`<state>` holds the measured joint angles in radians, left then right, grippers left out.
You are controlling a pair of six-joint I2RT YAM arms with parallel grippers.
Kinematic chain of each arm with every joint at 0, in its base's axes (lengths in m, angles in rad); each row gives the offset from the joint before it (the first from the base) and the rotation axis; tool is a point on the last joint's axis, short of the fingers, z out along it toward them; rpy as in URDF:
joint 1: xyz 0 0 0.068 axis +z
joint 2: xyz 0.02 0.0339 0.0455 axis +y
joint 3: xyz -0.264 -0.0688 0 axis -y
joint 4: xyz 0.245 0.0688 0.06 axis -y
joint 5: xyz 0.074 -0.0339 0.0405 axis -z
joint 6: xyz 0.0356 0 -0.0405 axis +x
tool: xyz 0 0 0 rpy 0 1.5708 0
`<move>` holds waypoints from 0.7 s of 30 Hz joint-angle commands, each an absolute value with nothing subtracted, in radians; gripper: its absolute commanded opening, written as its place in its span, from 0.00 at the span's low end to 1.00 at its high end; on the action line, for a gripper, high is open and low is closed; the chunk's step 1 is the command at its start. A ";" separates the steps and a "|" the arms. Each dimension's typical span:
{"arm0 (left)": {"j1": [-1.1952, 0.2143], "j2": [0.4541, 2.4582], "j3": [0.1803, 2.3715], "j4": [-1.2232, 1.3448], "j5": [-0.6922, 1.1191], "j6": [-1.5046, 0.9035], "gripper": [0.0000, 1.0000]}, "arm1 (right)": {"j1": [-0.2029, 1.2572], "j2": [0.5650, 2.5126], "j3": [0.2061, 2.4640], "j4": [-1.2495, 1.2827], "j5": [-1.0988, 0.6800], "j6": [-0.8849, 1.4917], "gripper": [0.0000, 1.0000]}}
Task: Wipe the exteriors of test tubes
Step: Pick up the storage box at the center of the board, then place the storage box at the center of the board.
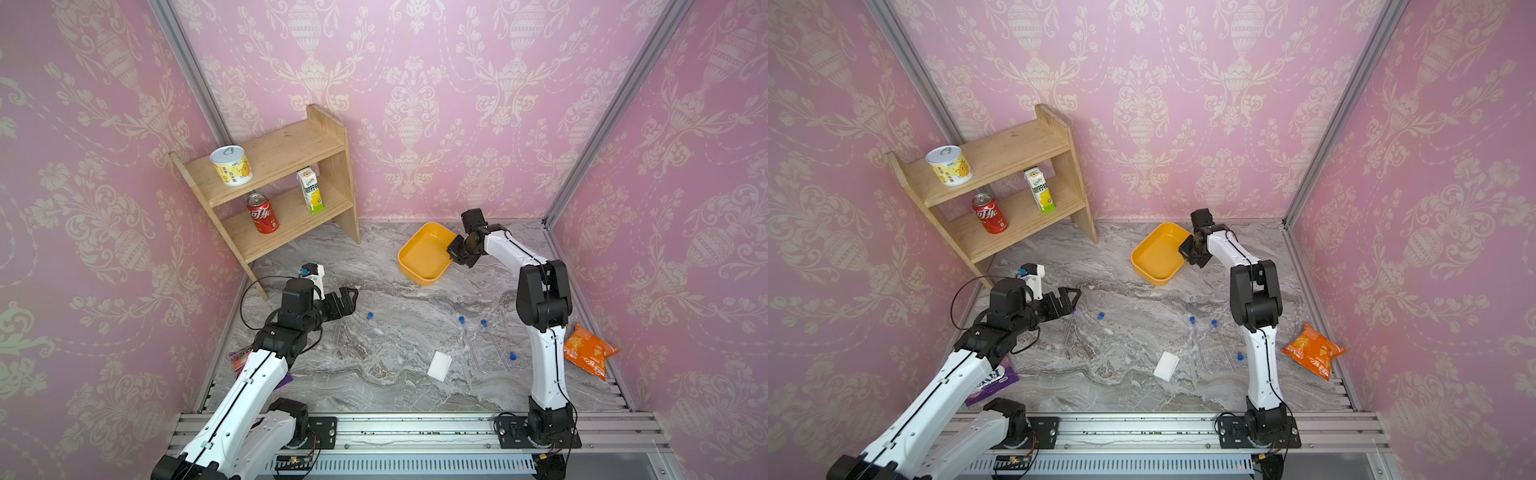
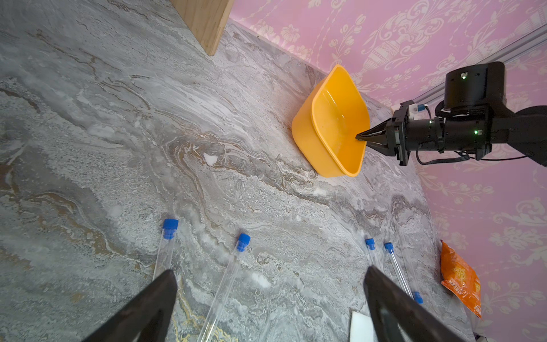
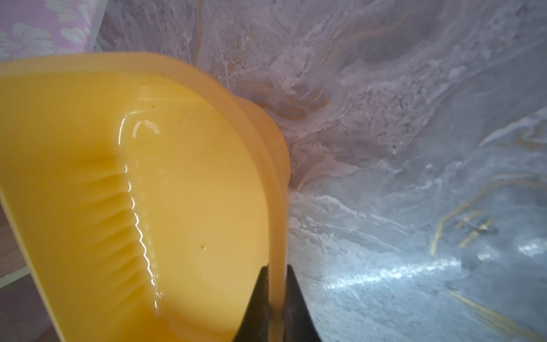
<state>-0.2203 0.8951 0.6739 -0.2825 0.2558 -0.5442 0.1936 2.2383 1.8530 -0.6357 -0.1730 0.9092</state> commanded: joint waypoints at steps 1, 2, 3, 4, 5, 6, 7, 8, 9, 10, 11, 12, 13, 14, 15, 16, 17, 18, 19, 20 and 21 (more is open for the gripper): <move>-0.227 0.883 0.663 -0.311 0.235 -0.536 0.99 | 0.201 2.143 1.778 -0.660 -0.211 0.859 0.07; -0.227 0.884 0.662 -0.311 0.235 -0.535 0.99 | 0.204 2.123 1.756 -0.658 -0.213 0.852 0.07; -0.227 0.886 0.661 -0.311 0.234 -0.535 0.99 | 0.207 2.097 1.725 -0.651 -0.218 0.845 0.07; -0.227 0.888 0.661 -0.311 0.234 -0.534 0.99 | 0.210 2.076 1.698 -0.646 -0.223 0.842 0.07; -0.226 0.889 0.661 -0.311 0.233 -0.534 0.99 | 0.214 2.052 1.674 -0.640 -0.227 0.835 0.07; -0.227 0.892 0.661 -0.310 0.233 -0.534 0.99 | 0.220 2.029 1.647 -0.638 -0.226 0.827 0.07; -0.226 0.895 0.661 -0.310 0.232 -0.533 0.99 | 0.226 2.008 1.628 -0.638 -0.219 0.818 0.07; -0.227 0.899 0.661 -0.310 0.231 -0.532 0.99 | 0.233 1.986 1.610 -0.642 -0.210 0.804 0.07; -0.227 0.903 0.661 -0.309 0.231 -0.532 0.99 | 0.243 1.965 1.592 -0.645 -0.201 0.796 0.07; -0.226 0.908 0.660 -0.307 0.232 -0.531 0.99 | 0.251 1.948 1.577 -0.644 -0.193 0.787 0.07; -0.226 0.913 0.659 -0.304 0.233 -0.531 0.99 | 0.262 1.932 1.565 -0.648 -0.184 0.776 0.07; -0.226 0.920 0.660 -0.301 0.235 -0.531 0.99 | 0.273 1.915 1.553 -0.653 -0.173 0.767 0.07; -0.226 0.925 0.660 -0.298 0.238 -0.531 0.99 | 0.284 1.901 1.543 -0.655 -0.159 0.760 0.07; -0.227 0.932 0.661 -0.295 0.239 -0.531 0.99 | 0.298 1.886 1.534 -0.659 -0.143 0.749 0.07; -0.226 0.938 0.661 -0.293 0.241 -0.532 0.99 | 0.312 1.876 1.526 -0.663 -0.132 0.740 0.07; -0.226 0.943 0.663 -0.292 0.242 -0.533 0.99 | 0.323 1.868 1.519 -0.666 -0.123 0.730 0.07; -0.227 0.946 0.664 -0.291 0.243 -0.534 0.99 | 0.339 1.858 1.515 -0.672 -0.111 0.719 0.07; -0.227 0.949 0.665 -0.289 0.245 -0.535 0.99 | 0.354 1.850 1.506 -0.671 -0.101 0.707 0.07; -0.227 0.951 0.666 -0.290 0.245 -0.535 0.99 | 0.370 1.844 1.498 -0.670 -0.093 0.695 0.07; -0.226 0.953 0.669 -0.292 0.244 -0.535 0.99 | 0.387 1.839 1.493 -0.679 -0.081 0.684 0.08; -0.226 0.955 0.670 -0.295 0.242 -0.538 0.99 | 0.401 1.837 1.487 -0.682 -0.077 0.676 0.08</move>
<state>-0.2203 0.9508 0.6704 -0.2867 0.2531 -0.5438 0.3687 1.8690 1.5112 -0.6456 -0.1204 0.7319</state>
